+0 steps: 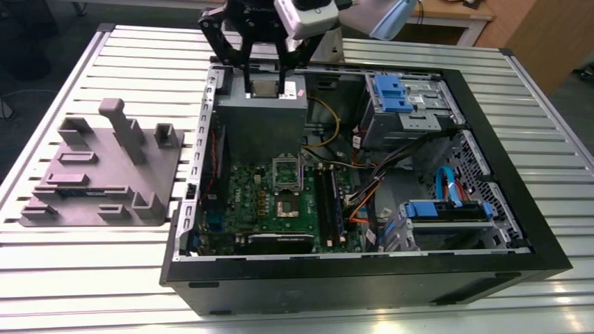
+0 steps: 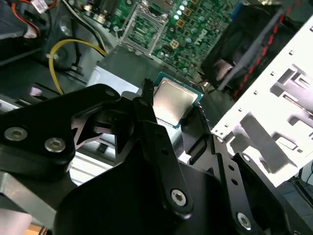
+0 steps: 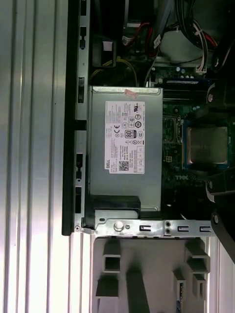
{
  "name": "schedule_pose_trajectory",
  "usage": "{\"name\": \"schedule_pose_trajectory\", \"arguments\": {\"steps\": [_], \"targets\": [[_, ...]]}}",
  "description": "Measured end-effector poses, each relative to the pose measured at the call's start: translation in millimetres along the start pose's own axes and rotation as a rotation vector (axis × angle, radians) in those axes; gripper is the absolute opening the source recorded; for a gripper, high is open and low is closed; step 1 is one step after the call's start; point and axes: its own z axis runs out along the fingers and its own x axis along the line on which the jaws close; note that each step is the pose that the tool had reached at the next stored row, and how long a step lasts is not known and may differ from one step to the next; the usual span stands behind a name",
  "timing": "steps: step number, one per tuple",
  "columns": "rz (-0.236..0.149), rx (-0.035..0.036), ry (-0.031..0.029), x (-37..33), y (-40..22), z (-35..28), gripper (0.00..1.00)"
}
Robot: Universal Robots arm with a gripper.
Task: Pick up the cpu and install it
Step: 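Pick up the cpu and move it towards the insertion slot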
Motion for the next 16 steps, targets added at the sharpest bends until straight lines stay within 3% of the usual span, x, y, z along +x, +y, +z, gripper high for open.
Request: {"name": "schedule_pose_trajectory", "arguments": {"steps": [11, 16], "targets": [[0.000, 0.0000, 0.0000, -29.5, -0.1, 0.4, 0.47], [0.000, 0.0000, 0.0000, -32.9, -0.1, 0.4, 0.47]]}}
